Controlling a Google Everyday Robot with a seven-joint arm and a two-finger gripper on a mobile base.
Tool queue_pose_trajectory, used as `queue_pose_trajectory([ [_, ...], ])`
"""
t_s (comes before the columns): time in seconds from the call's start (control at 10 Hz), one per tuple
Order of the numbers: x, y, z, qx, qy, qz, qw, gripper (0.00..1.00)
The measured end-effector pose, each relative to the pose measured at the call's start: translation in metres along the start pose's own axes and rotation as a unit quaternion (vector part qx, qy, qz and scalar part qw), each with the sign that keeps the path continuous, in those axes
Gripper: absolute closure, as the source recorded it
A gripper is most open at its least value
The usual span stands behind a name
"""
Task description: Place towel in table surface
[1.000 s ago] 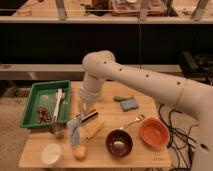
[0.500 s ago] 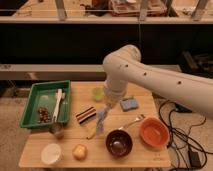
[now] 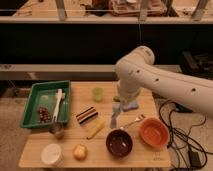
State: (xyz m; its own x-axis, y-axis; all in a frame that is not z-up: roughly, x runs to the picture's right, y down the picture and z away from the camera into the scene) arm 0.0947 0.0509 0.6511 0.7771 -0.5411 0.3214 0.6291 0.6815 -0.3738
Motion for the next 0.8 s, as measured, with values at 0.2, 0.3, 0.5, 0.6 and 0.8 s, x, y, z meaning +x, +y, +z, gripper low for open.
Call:
queue_pose_trajectory([
  [0.2,0.0,-0.001,0.002,-0.001,0.008,0.003,1.0,1.0],
  [0.3,0.003,-0.004,0.008,0.005,0.019,0.018,0.9996,1.0],
  [0.5,0.023,-0.016,0.021,0.018,0.042,0.051,0.9977,1.0],
  [0.6,0.04,-0.032,0.032,0.034,0.052,0.072,0.9955,1.0],
  [0.8,0.068,-0.049,0.05,0.064,0.069,0.105,0.99,1.0],
])
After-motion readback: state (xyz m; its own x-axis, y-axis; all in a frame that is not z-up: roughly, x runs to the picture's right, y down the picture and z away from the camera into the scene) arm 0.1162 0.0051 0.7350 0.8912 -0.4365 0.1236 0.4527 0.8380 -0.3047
